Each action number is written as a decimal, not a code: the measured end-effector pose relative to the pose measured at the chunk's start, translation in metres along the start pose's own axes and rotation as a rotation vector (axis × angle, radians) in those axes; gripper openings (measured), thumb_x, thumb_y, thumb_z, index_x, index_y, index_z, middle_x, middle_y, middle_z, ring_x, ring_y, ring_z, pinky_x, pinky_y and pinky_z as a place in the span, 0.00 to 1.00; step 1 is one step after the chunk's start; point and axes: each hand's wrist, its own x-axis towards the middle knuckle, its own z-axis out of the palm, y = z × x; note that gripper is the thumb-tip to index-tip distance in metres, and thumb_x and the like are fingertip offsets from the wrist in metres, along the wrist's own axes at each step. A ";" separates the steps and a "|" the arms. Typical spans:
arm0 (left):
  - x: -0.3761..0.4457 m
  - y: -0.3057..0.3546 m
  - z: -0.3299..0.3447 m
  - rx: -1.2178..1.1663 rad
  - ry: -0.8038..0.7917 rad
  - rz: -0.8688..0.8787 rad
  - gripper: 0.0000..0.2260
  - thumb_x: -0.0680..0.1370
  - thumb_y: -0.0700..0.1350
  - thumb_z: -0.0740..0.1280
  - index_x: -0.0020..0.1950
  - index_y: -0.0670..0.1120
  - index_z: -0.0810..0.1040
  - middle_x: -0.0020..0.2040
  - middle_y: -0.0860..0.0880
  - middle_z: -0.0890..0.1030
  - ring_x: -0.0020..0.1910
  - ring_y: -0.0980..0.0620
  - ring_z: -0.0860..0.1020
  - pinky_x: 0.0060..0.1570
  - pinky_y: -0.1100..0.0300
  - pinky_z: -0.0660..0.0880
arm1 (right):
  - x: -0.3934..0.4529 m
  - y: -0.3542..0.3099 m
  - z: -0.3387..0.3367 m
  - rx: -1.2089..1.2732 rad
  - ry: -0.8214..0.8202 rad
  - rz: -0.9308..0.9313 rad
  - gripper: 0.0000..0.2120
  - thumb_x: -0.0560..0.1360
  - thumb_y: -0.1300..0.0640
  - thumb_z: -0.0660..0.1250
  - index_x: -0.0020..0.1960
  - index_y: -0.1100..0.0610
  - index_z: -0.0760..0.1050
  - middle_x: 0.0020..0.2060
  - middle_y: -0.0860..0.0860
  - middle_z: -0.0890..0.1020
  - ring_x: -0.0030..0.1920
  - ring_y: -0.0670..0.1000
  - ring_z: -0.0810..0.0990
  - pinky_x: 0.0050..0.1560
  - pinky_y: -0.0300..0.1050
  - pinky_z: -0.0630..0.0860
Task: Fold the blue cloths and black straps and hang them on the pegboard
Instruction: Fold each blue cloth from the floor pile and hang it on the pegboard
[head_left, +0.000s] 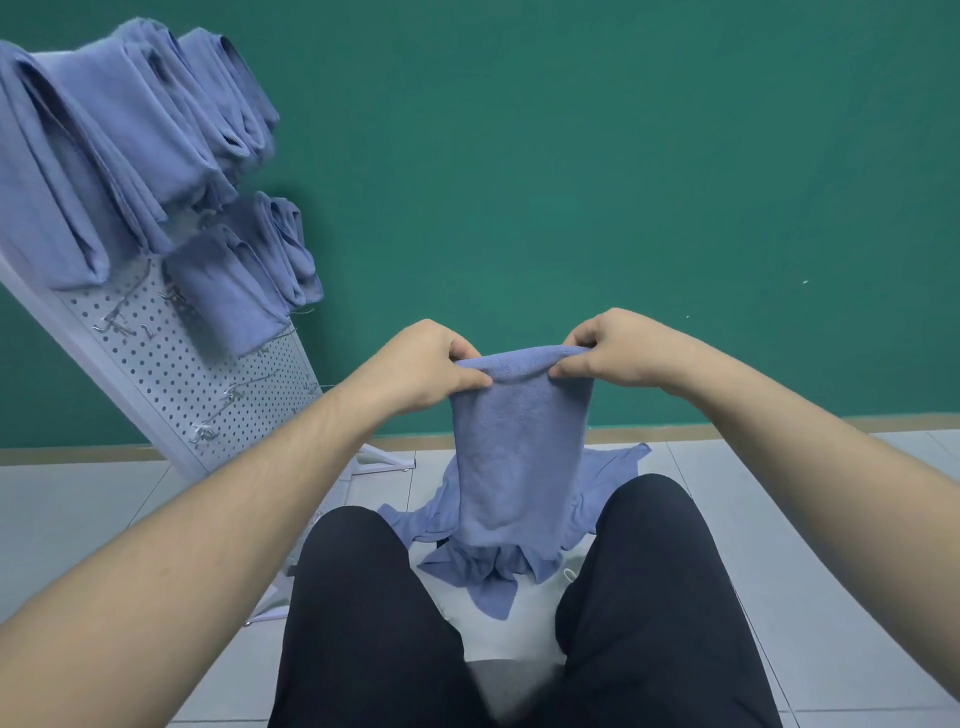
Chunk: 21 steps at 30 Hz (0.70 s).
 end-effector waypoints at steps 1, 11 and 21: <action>-0.001 -0.002 0.001 -0.017 0.005 0.001 0.06 0.76 0.51 0.73 0.42 0.49 0.83 0.35 0.54 0.78 0.35 0.53 0.71 0.35 0.60 0.67 | 0.001 0.004 0.002 0.076 0.015 -0.007 0.08 0.74 0.46 0.72 0.46 0.51 0.81 0.42 0.47 0.82 0.43 0.49 0.77 0.44 0.45 0.72; -0.005 -0.010 0.035 -0.815 0.190 -0.115 0.07 0.80 0.50 0.69 0.44 0.50 0.76 0.41 0.54 0.80 0.39 0.56 0.76 0.46 0.56 0.73 | 0.005 0.005 0.056 0.687 0.289 0.073 0.18 0.83 0.40 0.55 0.54 0.54 0.72 0.50 0.44 0.78 0.52 0.45 0.76 0.52 0.41 0.71; -0.013 -0.003 0.061 -1.129 0.489 -0.196 0.18 0.74 0.49 0.75 0.46 0.36 0.72 0.41 0.47 0.76 0.40 0.51 0.73 0.44 0.51 0.73 | -0.001 0.002 0.067 0.935 0.130 -0.075 0.18 0.71 0.61 0.78 0.59 0.54 0.78 0.51 0.47 0.87 0.52 0.48 0.86 0.56 0.50 0.82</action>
